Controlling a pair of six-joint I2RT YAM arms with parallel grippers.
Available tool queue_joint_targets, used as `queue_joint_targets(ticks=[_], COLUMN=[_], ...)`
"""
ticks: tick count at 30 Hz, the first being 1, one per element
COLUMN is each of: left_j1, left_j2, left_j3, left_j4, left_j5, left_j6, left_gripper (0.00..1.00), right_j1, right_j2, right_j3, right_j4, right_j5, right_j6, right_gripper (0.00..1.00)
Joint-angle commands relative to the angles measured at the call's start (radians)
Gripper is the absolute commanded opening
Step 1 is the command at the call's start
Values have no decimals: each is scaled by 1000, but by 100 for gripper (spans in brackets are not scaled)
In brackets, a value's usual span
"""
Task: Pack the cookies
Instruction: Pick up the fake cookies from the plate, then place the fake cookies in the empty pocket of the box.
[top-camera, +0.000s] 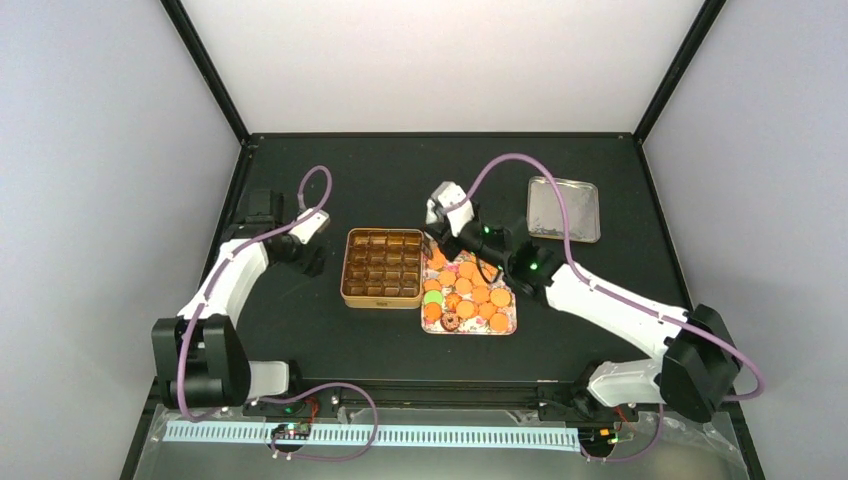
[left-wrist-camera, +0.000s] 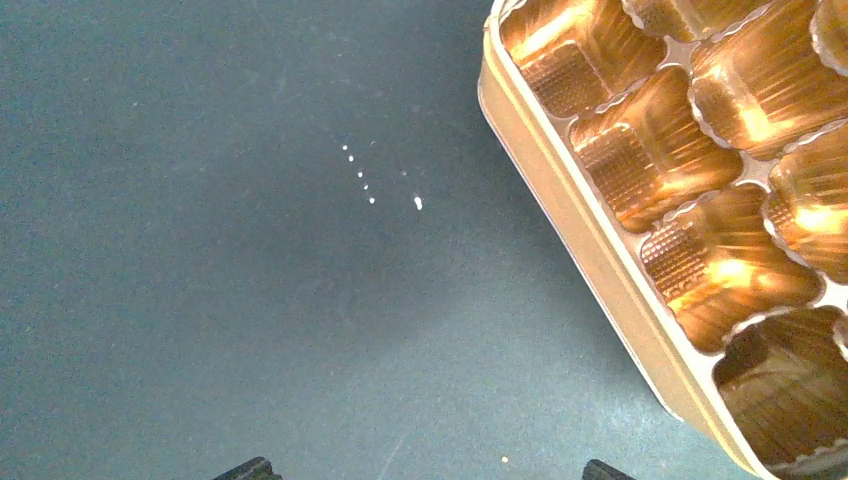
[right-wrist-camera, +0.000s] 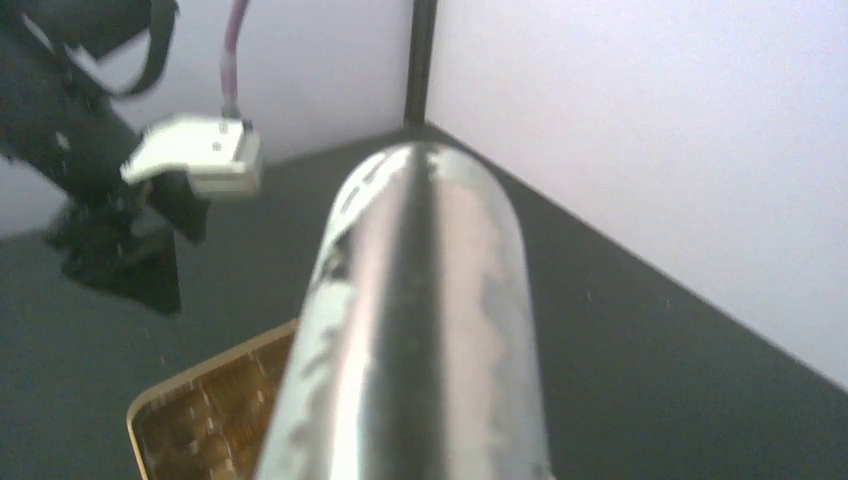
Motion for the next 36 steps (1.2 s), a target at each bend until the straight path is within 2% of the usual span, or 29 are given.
queue_joint_targets(ticks=[1, 10, 18, 26, 36], left_j1=[54, 107, 130, 136, 137], left_j2=[-71, -153, -219, -228, -226], left_j3=[-9, -73, -101, -113, -114], left_j4=[-64, -88, -104, -94, -95], left_j5=[76, 127, 151, 160, 180], left_j6=[43, 67, 84, 84, 76], left_gripper=[81, 82, 81, 81, 82], right_j1=[1, 35, 54, 61, 61], right_j2=[101, 498, 711, 779, 765], right_j3=[171, 541, 769, 816, 761], right_j4=[99, 137, 109, 97, 119], right_j5=[-90, -161, -174, -165, -158], right_j6=[38, 108, 139, 139, 137], right_gripper=[13, 13, 14, 17, 34])
